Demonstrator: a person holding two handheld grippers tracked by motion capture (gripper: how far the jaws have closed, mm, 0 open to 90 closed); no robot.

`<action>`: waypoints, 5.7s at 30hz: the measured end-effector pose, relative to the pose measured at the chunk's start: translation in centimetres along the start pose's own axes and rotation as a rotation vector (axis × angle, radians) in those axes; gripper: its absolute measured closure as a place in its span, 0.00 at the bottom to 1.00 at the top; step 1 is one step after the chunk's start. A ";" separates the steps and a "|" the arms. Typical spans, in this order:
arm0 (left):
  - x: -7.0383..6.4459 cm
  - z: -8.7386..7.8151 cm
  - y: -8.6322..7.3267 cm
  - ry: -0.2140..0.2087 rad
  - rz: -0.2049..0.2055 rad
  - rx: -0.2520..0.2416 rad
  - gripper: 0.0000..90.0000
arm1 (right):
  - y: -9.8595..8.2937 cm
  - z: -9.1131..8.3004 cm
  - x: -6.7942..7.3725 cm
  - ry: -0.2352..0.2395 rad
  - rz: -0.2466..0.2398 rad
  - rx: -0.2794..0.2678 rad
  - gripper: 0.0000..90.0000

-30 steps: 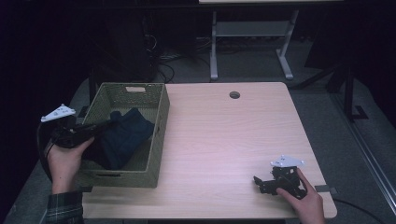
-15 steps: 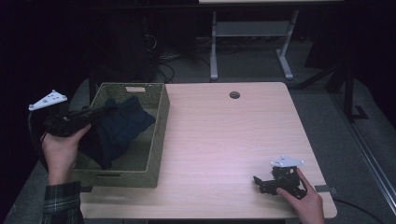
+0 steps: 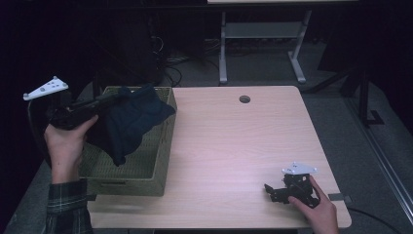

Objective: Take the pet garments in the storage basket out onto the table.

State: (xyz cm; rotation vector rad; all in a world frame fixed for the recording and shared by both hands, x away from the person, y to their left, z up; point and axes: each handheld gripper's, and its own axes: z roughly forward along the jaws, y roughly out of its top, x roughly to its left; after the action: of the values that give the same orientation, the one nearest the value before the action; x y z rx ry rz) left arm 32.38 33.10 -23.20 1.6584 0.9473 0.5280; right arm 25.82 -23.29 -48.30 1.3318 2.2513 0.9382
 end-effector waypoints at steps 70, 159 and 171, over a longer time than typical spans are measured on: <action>-15.9 23.7 -3.4 -0.430 0.105 0.140 0.96 | 0.0 0.0 0.1 0.005 -0.001 -0.001 0.00; -16.6 15.2 -17.7 -0.254 0.155 0.338 0.15 | 0.0 0.0 0.1 0.005 -0.002 0.002 0.00; -16.5 14.7 -19.9 -0.239 0.175 0.411 0.15 | 0.0 0.0 0.1 0.005 -0.003 0.001 0.00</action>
State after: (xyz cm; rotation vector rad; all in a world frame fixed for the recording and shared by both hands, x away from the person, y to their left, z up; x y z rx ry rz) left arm 27.54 12.76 -44.29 2.1344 0.7714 0.2490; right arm 25.77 -23.22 -48.29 1.3279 2.2574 0.9411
